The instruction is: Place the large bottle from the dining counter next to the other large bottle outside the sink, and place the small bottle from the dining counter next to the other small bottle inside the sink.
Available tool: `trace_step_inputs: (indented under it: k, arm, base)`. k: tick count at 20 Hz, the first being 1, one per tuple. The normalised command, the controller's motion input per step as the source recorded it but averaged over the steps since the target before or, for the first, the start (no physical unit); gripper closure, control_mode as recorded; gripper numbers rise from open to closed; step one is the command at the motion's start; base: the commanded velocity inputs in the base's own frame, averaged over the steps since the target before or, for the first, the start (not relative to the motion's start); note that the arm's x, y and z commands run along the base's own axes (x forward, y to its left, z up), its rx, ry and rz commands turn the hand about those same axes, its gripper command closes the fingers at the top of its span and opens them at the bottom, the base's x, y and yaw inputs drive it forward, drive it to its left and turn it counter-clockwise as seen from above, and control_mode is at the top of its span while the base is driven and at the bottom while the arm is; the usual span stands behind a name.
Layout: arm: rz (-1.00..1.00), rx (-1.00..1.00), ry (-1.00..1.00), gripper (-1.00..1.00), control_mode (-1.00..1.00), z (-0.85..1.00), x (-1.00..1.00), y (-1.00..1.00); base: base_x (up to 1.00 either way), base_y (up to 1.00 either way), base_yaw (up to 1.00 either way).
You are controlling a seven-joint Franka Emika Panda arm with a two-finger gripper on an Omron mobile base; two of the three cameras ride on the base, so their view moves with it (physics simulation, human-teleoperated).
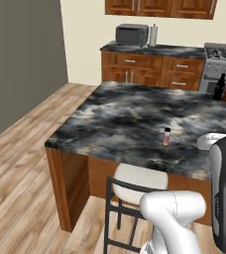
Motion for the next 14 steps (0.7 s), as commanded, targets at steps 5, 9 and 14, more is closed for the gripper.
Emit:
trace_step_inputs:
  k: [5, 9, 14]
  arm:
    - [0.0, 0.0, 0.0, -1.0, 1.0, 0.0, 0.0, 0.0]
    - [0.0, 0.0, 0.0, -1.0, 1.0, 0.0, 0.0, 0.0]
    - [0.0, 0.0, 0.0, -1.0, 1.0, 0.0, 0.0, 0.0]
  base:
    - [0.61, -0.02, 0.33]
    - [0.38, 0.09, -0.03]
    - [0.0, 0.18, -0.32]
